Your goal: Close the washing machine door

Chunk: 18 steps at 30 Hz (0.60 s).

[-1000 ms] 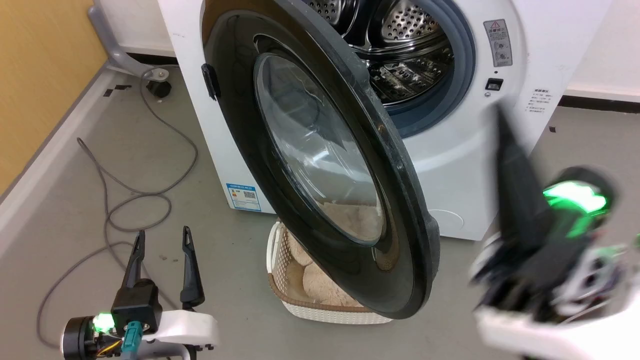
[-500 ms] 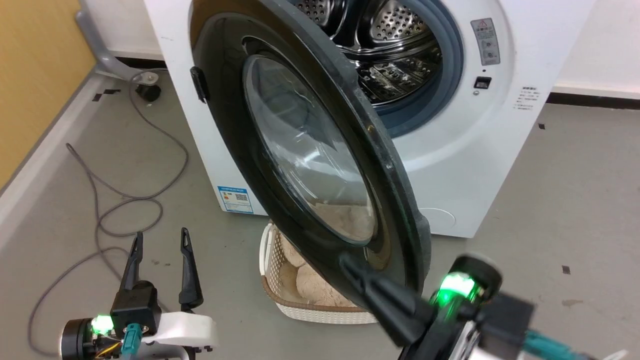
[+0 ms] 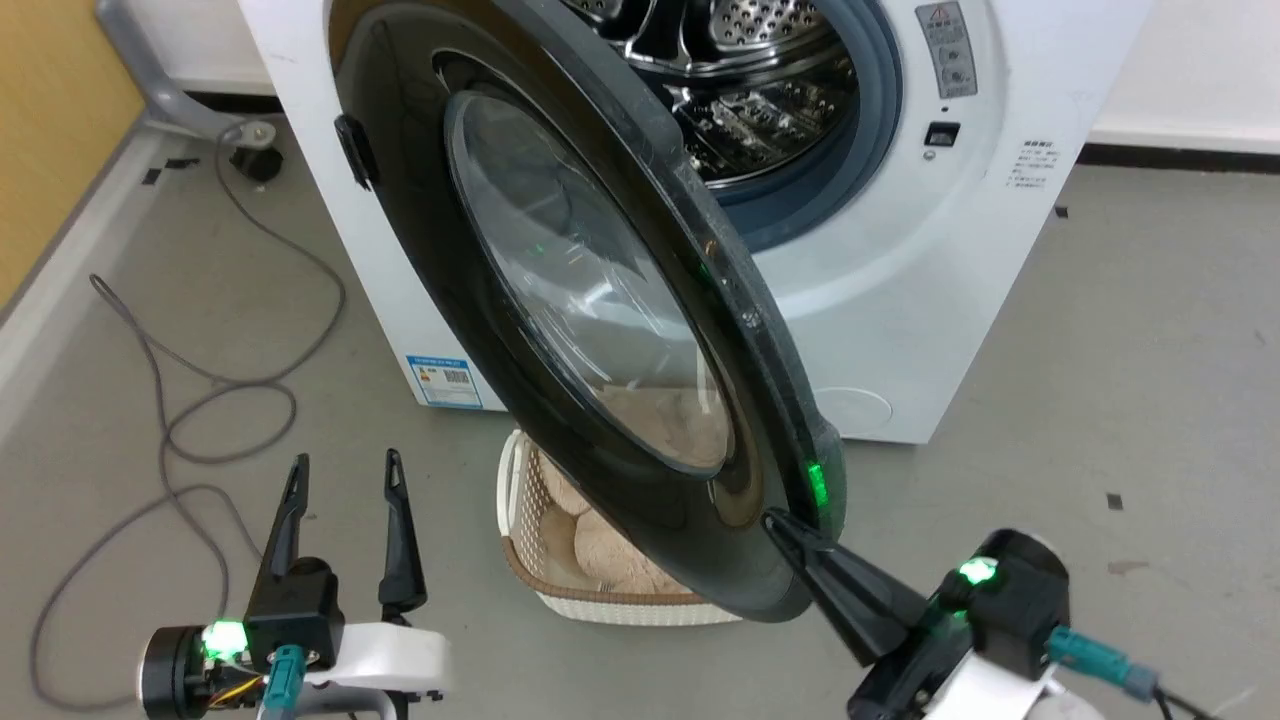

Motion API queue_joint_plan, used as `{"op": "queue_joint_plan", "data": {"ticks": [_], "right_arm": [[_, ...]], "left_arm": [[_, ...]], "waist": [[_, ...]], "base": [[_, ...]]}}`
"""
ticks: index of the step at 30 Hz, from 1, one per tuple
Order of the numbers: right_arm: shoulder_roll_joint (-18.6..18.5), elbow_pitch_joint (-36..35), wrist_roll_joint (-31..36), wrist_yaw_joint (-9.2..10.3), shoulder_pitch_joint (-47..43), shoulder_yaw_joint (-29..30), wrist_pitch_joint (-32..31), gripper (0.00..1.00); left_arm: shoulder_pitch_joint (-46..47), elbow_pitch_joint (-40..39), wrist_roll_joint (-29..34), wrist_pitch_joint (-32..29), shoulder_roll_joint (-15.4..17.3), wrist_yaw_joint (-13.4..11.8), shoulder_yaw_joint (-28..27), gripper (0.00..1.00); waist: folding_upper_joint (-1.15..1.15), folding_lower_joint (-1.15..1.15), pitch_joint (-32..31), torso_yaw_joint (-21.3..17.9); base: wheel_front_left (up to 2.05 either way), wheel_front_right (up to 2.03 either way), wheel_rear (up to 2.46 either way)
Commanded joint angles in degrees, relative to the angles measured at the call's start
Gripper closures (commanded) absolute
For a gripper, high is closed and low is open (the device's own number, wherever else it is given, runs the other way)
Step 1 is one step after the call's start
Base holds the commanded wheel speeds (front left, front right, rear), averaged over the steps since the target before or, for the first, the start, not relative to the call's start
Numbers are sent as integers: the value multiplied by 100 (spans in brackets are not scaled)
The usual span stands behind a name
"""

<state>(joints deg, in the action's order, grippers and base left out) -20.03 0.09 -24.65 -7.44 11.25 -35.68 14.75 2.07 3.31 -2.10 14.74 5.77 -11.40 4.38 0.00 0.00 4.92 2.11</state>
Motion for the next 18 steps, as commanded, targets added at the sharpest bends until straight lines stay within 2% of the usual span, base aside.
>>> {"op": "queue_joint_plan", "data": {"ticks": [1, 9, 11, 18], "right_arm": [[37, 72, 38, -5, -32, 137, 25, 100], [199, 572, 7, -5, 344, 1092, 25, 100], [259, 811, 89, -5, 673, 1445, 25, 100], [252, 1382, 318, -5, 1606, 1997, 25, 100]], "left_arm": [[87, -30, 45, 26, -29, 30, 20, 0], [388, -115, 96, 26, -97, 60, 168, 0], [535, -142, 109, 26, -125, 72, 248, 0], [900, -163, 121, 26, -176, 72, 389, 0]], "waist": [[0, 0, 78, -10], [0, 0, 554, -17], [0, 0, 784, 16], [0, 0, 1263, 155]], "base": [[0, 0, 0], [0, 0, 0], [0, 0, 0], [0, 0, 0]]}}
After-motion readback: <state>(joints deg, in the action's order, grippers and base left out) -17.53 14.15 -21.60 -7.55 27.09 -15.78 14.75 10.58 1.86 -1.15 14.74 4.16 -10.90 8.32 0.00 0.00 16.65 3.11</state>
